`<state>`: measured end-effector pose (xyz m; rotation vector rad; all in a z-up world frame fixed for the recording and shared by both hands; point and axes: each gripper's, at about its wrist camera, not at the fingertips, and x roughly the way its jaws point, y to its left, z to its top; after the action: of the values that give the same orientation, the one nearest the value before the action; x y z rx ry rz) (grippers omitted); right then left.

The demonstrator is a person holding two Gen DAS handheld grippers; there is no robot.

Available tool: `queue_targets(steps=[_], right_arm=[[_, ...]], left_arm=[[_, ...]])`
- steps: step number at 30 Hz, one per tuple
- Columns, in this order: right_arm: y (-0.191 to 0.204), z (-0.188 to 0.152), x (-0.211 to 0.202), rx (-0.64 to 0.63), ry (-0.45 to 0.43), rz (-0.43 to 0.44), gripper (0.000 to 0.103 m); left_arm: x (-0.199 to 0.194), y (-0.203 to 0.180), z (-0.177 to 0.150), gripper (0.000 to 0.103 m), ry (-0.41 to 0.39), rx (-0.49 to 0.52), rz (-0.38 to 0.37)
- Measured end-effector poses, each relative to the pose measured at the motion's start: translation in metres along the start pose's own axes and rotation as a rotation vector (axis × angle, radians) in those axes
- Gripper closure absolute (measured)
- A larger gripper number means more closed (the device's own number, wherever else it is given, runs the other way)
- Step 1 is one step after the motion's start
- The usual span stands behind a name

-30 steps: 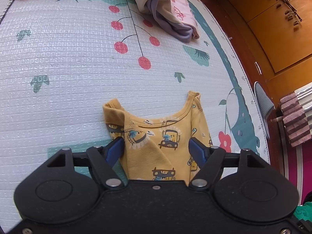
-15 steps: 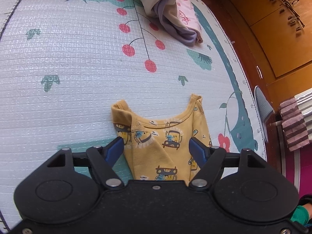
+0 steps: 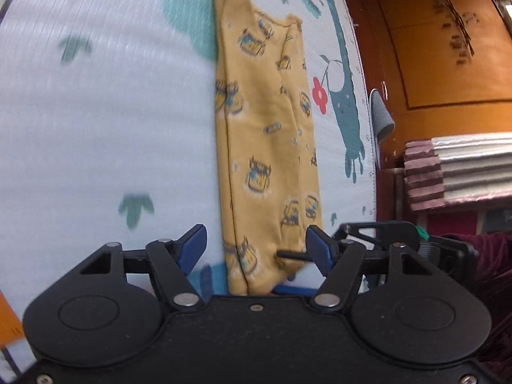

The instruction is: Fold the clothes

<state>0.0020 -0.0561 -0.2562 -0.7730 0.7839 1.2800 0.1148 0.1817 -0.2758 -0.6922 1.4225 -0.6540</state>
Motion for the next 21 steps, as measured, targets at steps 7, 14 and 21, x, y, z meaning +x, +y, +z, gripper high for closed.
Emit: queue_targets(steps=[7, 14, 21], right_arm=[[-0.014, -0.004, -0.006, 0.114, -0.044, 0.025, 0.090], [-0.026, -0.011, -0.020, 0.240, -0.151, 0.053, 0.090], [-0.032, -0.016, -0.028, 0.291, -0.199, 0.064, 0.090]], left_arm=[[0.005, 0.016, -0.020, 0.042, -0.022, -0.117, -0.053], [0.003, 0.011, -0.010, 0.052, -0.038, -0.090, -0.064], [0.011, 0.006, -0.012, 0.068, -0.037, -0.075, -0.069]])
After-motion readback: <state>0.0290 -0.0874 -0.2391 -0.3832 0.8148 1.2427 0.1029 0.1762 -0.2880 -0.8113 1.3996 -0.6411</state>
